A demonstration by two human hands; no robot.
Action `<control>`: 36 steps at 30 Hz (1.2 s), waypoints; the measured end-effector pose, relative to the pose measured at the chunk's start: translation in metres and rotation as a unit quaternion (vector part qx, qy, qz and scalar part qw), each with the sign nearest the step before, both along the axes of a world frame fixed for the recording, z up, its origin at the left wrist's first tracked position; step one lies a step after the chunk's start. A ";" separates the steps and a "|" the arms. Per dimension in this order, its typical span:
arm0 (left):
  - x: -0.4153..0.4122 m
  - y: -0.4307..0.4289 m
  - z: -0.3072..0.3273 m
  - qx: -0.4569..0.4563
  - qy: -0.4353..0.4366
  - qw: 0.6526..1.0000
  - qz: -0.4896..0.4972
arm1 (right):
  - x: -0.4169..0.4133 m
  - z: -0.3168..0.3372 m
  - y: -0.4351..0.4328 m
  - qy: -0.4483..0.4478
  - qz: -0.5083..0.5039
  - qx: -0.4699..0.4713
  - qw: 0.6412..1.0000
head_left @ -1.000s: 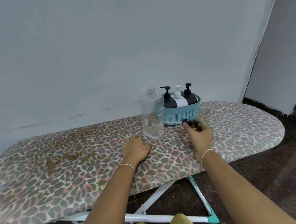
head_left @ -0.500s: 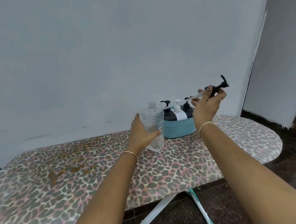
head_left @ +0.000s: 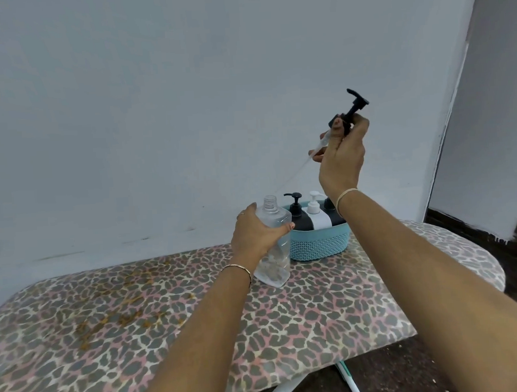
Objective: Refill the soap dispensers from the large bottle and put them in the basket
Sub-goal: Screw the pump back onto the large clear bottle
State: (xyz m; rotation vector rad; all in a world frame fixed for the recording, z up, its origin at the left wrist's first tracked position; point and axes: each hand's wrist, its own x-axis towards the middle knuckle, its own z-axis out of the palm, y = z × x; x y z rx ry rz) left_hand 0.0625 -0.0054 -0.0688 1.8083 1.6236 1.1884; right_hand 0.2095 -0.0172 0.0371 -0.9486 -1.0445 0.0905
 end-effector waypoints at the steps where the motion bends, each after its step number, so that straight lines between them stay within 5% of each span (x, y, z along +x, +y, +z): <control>1: -0.001 0.001 -0.001 0.000 -0.002 1.000 0.001 | -0.001 0.000 0.001 -0.012 0.003 0.000 1.000; 17: -0.001 0.006 -0.012 0.018 -0.009 1.000 0.014 | -0.027 -0.014 0.023 -0.146 0.092 -0.047 0.984; 27: -0.003 0.009 -0.016 0.015 -0.021 1.000 0.006 | -0.020 0.011 0.022 0.029 -0.011 0.080 0.996; 36: -0.003 0.010 -0.017 0.016 -0.023 1.000 -0.003 | -0.014 0.023 0.020 0.044 0.003 0.074 0.996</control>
